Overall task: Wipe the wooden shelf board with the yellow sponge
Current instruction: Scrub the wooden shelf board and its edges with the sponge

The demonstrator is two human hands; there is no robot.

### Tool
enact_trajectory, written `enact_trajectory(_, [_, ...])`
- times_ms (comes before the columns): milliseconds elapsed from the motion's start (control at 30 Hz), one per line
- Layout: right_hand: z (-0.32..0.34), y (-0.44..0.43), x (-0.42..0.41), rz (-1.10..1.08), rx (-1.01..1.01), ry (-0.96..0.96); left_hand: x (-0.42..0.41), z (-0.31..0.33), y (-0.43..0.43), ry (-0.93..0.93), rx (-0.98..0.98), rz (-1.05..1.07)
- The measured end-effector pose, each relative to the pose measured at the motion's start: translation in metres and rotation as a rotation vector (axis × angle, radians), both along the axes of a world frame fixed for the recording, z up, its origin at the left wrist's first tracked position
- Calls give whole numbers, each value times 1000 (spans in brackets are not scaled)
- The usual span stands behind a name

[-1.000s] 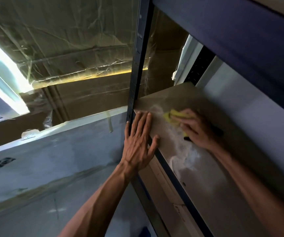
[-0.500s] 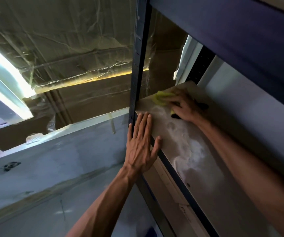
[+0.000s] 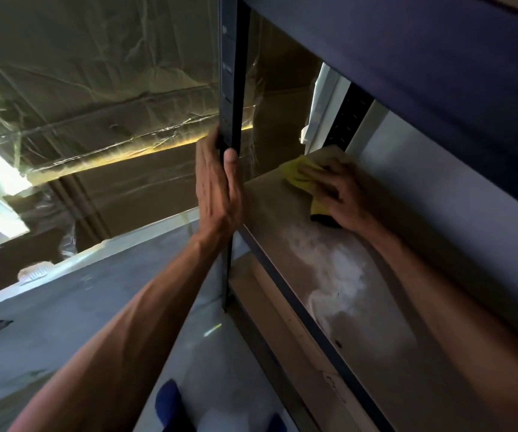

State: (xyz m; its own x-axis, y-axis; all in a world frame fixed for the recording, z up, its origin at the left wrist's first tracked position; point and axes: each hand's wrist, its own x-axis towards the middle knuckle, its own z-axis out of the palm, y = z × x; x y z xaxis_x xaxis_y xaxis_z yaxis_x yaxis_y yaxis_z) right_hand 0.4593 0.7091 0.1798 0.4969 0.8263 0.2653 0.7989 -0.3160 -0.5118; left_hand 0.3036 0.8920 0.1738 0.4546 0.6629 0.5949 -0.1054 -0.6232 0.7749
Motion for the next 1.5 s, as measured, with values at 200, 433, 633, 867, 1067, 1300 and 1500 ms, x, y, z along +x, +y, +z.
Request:
enact_trajectory(200, [-8,-14,-39,94,-229,-116,5,-1,11,-108,-37,-236])
enact_trajectory(433, [-4,-41,-34,299,-106,-13,5,-2,16,-53,-21,-266])
enact_trajectory(633, [-3,51,0,64,-91,-97,5,-8,17,-17,-4,-201])
enact_trajectory(867, [-1,-31,-75,377,-199,8,10,-12,15,21,-5,-131])
enact_trajectory(1067, [12,2,-17,23,-7,-2,11,-4,9,46,-52,-164])
enact_trajectory(1300, [-1,22,-44,196,-212,-24,8,-4,13,33,-17,-174])
enact_trajectory(1500, [19,-62,-64,396,-264,64,11,-1,8,27,-42,-157])
